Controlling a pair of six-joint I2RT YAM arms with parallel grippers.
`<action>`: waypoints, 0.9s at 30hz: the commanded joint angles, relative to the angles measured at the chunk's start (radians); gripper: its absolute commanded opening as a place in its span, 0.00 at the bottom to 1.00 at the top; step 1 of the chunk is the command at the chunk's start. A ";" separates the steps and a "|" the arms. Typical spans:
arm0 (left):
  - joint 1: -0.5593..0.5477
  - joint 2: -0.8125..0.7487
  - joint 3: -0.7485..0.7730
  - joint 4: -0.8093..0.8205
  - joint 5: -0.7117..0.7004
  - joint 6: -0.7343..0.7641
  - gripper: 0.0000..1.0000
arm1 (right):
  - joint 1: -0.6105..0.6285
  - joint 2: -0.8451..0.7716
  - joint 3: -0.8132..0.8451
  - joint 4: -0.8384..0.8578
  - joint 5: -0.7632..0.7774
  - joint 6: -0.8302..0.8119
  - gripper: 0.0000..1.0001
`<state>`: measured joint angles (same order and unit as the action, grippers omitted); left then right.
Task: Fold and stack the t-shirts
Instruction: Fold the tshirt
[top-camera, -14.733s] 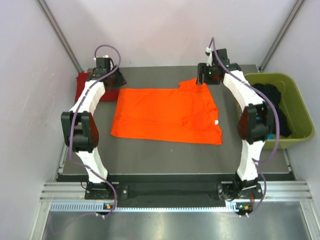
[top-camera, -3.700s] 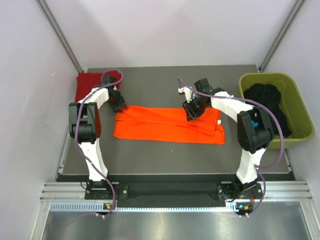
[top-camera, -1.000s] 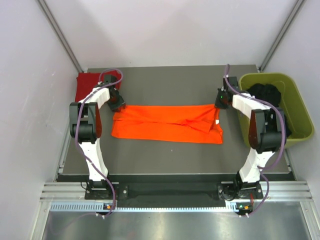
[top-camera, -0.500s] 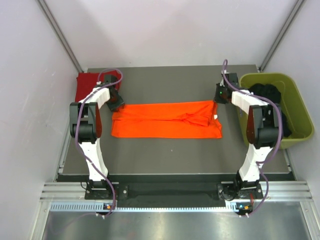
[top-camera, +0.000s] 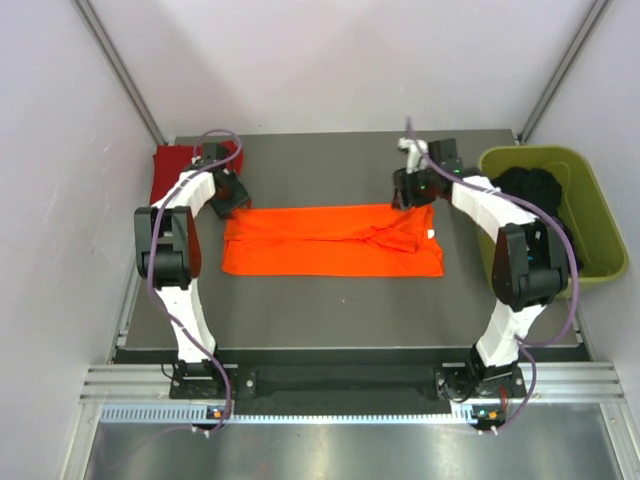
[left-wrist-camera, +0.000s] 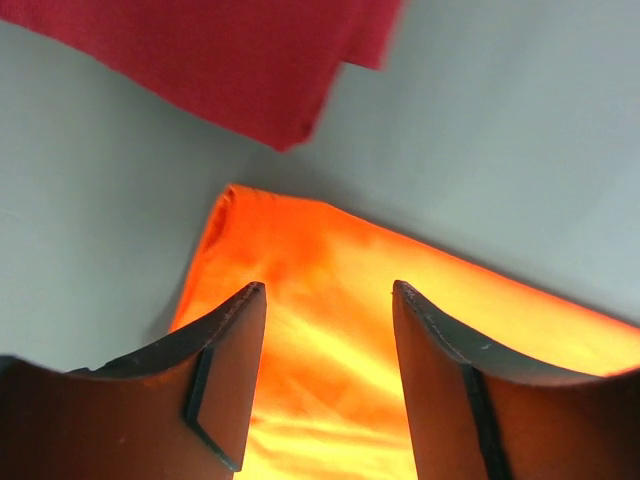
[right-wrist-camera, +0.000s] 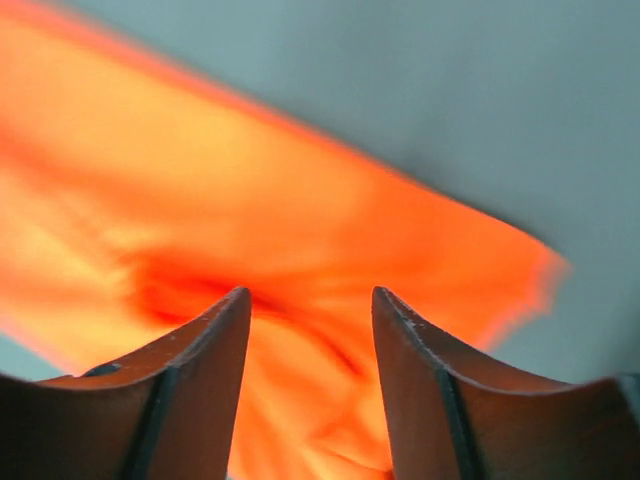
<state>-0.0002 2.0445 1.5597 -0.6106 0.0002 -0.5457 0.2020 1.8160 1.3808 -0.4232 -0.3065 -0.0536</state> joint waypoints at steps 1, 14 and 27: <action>0.003 -0.115 0.045 -0.017 0.066 0.016 0.59 | 0.108 -0.029 -0.011 -0.071 -0.227 -0.314 0.55; -0.024 -0.259 -0.075 0.014 0.201 -0.007 0.60 | 0.129 -0.014 -0.045 -0.127 -0.395 -0.767 0.63; -0.030 -0.251 -0.101 0.037 0.213 -0.010 0.60 | 0.185 0.034 -0.066 -0.043 -0.277 -0.821 0.59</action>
<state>-0.0284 1.8225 1.4628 -0.6052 0.1955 -0.5514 0.3614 1.8442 1.3212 -0.5335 -0.5934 -0.8364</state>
